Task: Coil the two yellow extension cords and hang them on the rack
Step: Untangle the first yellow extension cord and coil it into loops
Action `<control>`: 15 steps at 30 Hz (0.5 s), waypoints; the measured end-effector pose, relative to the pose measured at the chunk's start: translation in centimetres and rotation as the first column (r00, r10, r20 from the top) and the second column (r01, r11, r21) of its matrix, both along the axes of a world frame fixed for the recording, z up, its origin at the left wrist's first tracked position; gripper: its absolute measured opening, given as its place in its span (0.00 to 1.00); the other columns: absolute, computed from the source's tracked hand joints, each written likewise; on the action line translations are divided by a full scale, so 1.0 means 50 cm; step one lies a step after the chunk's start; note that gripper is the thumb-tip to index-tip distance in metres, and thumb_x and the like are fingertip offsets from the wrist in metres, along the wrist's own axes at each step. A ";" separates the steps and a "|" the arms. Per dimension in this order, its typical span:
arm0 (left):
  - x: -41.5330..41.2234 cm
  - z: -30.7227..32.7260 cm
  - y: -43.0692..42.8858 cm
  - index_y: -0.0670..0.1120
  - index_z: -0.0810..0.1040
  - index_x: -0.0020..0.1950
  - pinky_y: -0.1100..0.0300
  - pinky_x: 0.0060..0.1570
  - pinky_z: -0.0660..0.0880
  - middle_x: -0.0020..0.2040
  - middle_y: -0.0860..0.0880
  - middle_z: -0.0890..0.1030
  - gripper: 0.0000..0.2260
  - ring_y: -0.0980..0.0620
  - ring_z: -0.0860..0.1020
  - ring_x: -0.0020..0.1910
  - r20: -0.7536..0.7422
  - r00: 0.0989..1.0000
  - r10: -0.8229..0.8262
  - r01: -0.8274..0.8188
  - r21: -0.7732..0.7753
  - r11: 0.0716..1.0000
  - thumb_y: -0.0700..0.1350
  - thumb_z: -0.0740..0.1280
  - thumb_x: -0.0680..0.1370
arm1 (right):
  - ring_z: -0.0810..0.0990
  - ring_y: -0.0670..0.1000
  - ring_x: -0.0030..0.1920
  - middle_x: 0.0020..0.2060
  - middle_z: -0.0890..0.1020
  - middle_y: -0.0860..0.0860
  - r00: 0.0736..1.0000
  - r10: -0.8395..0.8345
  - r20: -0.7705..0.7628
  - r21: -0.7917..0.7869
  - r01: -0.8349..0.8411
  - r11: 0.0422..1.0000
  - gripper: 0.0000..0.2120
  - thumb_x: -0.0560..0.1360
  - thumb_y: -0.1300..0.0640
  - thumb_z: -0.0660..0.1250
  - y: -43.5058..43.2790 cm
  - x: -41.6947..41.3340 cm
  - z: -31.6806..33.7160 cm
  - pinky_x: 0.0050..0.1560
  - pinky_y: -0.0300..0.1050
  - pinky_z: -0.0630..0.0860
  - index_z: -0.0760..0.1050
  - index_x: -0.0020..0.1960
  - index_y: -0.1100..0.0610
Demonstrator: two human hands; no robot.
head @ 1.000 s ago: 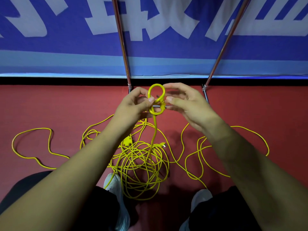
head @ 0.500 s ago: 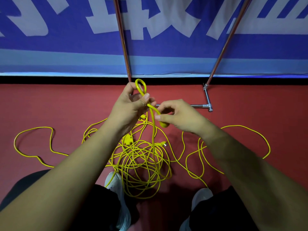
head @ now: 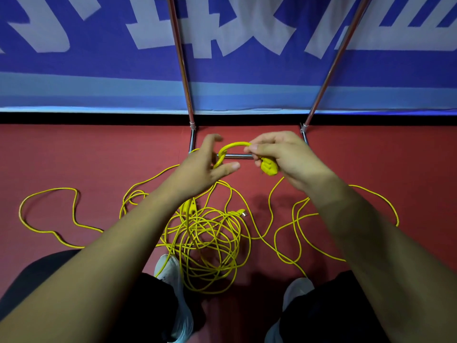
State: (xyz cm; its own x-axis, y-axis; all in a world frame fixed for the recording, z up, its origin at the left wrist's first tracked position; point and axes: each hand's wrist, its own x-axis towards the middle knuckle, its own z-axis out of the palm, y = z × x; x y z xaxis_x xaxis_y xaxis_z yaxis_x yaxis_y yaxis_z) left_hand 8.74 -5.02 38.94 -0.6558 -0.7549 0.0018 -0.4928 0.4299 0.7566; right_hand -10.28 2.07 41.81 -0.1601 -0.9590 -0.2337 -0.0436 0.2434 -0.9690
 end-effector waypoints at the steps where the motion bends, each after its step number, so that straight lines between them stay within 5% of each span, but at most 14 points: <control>1: 0.000 0.002 0.002 0.47 0.64 0.67 0.65 0.39 0.72 0.38 0.49 0.81 0.25 0.58 0.79 0.35 0.030 0.999 -0.018 0.018 -0.010 1.000 0.56 0.69 0.76 | 0.74 0.45 0.29 0.31 0.76 0.53 0.998 -0.034 -0.061 -0.009 0.034 0.999 0.06 0.76 0.65 0.66 -0.001 -0.003 -0.003 0.30 0.39 0.67 0.81 0.44 0.62; 3: -0.001 0.010 0.007 0.44 0.68 0.60 0.70 0.32 0.66 0.32 0.49 0.81 0.13 0.62 0.74 0.28 0.043 0.995 -0.085 0.085 -0.003 0.996 0.48 0.66 0.80 | 0.74 0.44 0.28 0.29 0.75 0.51 0.978 -0.101 -0.185 -0.031 0.096 0.995 0.06 0.77 0.65 0.66 -0.004 -0.008 -0.009 0.28 0.38 0.68 0.82 0.44 0.62; 6: -0.002 0.018 0.004 0.47 0.73 0.51 0.63 0.30 0.65 0.27 0.48 0.78 0.04 0.57 0.69 0.25 -0.053 0.994 -0.096 0.101 0.106 0.989 0.47 0.64 0.81 | 0.75 0.46 0.29 0.30 0.78 0.50 0.926 -0.153 -0.345 -0.061 0.141 0.988 0.07 0.76 0.63 0.67 -0.008 -0.019 -0.019 0.34 0.46 0.73 0.82 0.42 0.58; 13: -0.003 0.013 -0.008 0.48 0.72 0.42 0.59 0.31 0.61 0.26 0.48 0.77 0.06 0.50 0.66 0.26 -0.346 0.924 0.164 -0.059 0.296 0.953 0.46 0.61 0.79 | 0.75 0.48 0.25 0.29 0.78 0.51 0.891 -0.163 -0.425 0.008 0.184 0.983 0.09 0.75 0.63 0.67 -0.008 -0.027 -0.029 0.30 0.41 0.71 0.79 0.37 0.56; 15: -0.002 0.013 -0.014 0.46 0.71 0.39 0.61 0.28 0.60 0.25 0.51 0.75 0.10 0.52 0.65 0.25 -0.395 0.876 0.275 -0.137 0.342 0.930 0.41 0.60 0.81 | 0.73 0.48 0.24 0.29 0.78 0.53 0.928 -0.158 -0.339 0.059 0.188 0.980 0.05 0.74 0.64 0.68 -0.007 -0.027 -0.027 0.29 0.39 0.69 0.79 0.41 0.56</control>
State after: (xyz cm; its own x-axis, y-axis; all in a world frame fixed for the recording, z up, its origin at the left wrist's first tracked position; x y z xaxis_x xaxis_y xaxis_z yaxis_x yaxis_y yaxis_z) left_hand 8.62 -5.72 39.57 -0.4703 -0.8825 0.0027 -0.1416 0.0784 0.9868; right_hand -11.62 1.73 40.45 -0.4042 -0.8875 -0.2214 -0.3077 0.3599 -0.8808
